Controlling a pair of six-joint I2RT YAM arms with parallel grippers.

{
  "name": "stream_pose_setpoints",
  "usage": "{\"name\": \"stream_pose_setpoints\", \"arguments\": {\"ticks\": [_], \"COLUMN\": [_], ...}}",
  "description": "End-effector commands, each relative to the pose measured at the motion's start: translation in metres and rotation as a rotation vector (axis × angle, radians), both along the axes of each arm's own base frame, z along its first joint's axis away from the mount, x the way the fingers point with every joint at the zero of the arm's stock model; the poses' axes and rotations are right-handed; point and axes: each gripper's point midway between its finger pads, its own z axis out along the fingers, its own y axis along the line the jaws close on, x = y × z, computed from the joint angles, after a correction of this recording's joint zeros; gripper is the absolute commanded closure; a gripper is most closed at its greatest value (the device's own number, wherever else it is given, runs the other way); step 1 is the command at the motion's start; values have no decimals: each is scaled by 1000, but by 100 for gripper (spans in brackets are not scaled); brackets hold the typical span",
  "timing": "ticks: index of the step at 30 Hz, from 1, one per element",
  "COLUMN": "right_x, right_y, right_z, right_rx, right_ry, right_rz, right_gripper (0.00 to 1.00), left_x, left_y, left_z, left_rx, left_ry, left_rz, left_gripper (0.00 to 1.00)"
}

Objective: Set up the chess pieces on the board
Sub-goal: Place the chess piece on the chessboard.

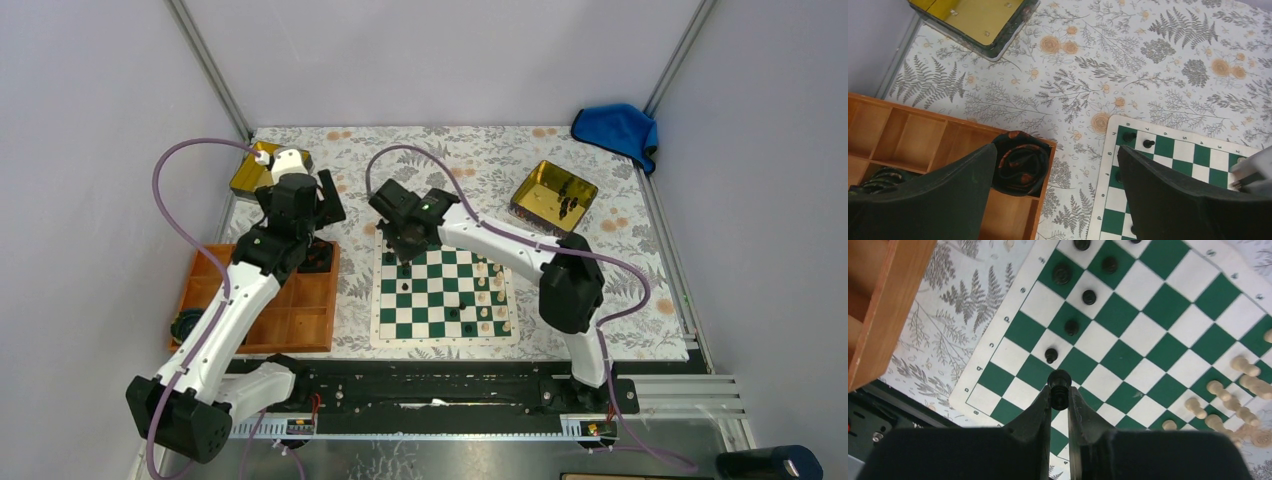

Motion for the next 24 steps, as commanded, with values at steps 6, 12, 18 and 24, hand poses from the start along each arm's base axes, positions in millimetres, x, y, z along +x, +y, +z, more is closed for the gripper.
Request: {"name": "stream_pose_setpoints", "arguments": {"ticks": [6, 12, 18, 24], "right_x": [-35, -50, -68, -76], "right_y": [28, 38, 48, 55], "right_z": [-16, -31, -42, -49], "right_rx": [-29, -60, -80, -98], "right_ry": [72, 111, 143, 143], "right_rz": [178, 247, 316, 344], "right_gripper": [100, 100, 100, 100], "left_x": [-5, -10, -14, -17], "left_y": [24, 28, 30, 31], "left_z": [32, 41, 45, 46], "left_rx": [29, 27, 22, 15], "left_ry": [-60, -79, -91, -97], "left_rz": [91, 103, 108, 108], "left_gripper": [1, 1, 1, 1]}}
